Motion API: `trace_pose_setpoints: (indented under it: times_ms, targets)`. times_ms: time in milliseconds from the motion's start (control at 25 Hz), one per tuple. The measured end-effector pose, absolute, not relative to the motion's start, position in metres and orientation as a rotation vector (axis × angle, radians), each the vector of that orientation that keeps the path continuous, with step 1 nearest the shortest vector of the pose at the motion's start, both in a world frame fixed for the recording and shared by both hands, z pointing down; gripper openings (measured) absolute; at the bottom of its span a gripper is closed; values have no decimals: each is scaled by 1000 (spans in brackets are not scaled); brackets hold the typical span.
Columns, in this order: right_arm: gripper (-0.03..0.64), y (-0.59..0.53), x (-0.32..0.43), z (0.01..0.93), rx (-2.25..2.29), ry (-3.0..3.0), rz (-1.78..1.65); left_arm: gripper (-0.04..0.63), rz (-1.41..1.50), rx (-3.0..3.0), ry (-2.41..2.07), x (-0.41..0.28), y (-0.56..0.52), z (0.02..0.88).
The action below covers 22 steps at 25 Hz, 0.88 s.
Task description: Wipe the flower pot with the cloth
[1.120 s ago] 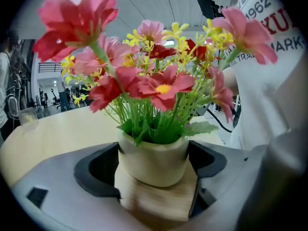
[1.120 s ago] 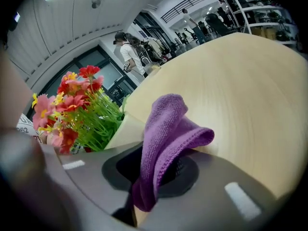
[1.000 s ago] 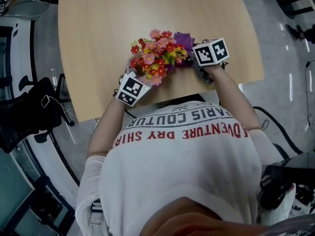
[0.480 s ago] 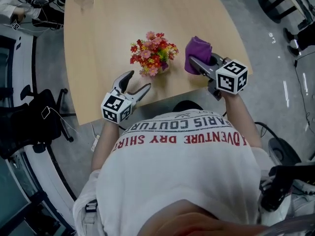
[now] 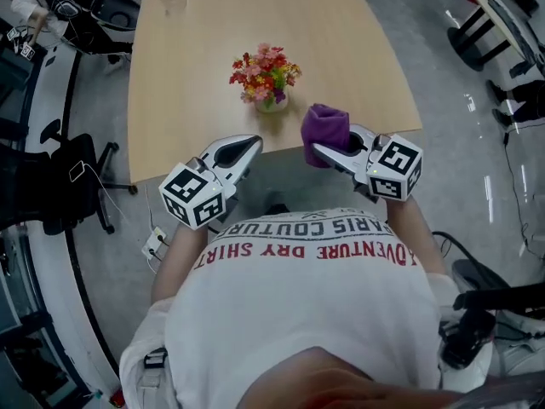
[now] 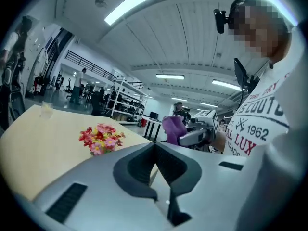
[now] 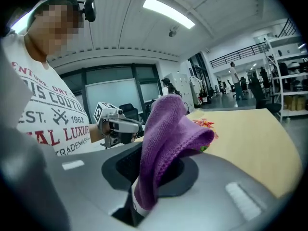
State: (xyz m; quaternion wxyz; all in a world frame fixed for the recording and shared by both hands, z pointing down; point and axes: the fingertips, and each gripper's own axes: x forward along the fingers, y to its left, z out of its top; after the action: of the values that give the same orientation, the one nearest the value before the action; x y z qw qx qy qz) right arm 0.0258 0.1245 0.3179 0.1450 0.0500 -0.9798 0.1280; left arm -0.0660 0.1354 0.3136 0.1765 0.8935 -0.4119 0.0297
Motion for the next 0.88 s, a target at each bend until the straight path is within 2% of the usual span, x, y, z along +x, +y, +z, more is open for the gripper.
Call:
trace_pose_setpoints:
  times_ms: [360,640,880]
  targets:
    - [51,276,86,336,164,-2801,385,3,171,2571,-1228,26,278,312]
    - [51,337,106,333,169,-2803,378,3,87,2568,-1238,51,343,298]
    - [51,364,109,322,118,-2802,344,3,172,2568,-1272,61,365,294]
